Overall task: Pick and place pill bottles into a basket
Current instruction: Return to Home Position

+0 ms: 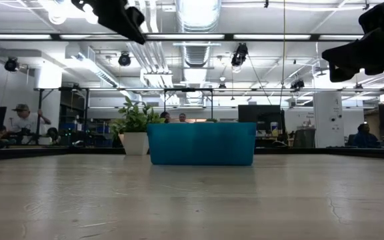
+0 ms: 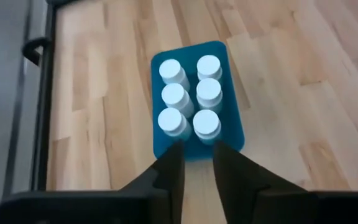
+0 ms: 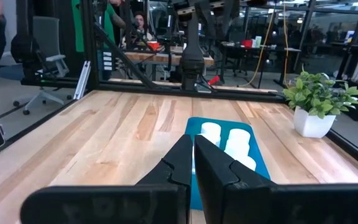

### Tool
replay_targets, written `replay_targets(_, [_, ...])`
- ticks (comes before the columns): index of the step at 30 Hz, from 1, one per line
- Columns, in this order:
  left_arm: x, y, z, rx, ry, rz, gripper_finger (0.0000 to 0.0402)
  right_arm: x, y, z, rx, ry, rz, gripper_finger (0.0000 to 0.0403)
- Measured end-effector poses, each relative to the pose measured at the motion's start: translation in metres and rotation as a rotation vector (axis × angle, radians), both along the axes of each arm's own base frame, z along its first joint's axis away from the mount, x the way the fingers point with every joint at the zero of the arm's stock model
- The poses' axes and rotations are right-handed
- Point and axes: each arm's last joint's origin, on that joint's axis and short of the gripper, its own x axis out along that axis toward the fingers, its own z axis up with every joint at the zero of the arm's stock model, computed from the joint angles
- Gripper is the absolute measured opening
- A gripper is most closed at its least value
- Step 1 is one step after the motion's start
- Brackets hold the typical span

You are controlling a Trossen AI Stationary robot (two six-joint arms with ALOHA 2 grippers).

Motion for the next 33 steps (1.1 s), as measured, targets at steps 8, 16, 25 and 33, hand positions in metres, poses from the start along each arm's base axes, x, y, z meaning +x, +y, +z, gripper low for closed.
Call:
replay_targets(8, [-0.046, -0.007, -0.007, 0.022, -0.182, 0.003, 0.0036, 0.0, 0.0, 0.0, 0.0, -0.001, -0.001, 0.0009])
replay_targets(16, [-0.074, -0.011, -0.036, 0.0, -0.288, 0.031, 0.0033, 0.0, 0.0, 0.0, 0.0, 0.0, 0.0, 0.0009])
replay_targets(25, [-0.083, -0.012, -0.06, -0.002, -0.396, 0.034, 0.0033, 0.0, 0.0, 0.0, 0.0, 0.0, 0.0, 0.0009])
replay_targets(33, [-0.093, -0.013, -0.072, 0.008, -0.437, 0.057, 0.0033, 0.0, 0.0, 0.0, 0.0, 0.0, 0.0, 0.0009])
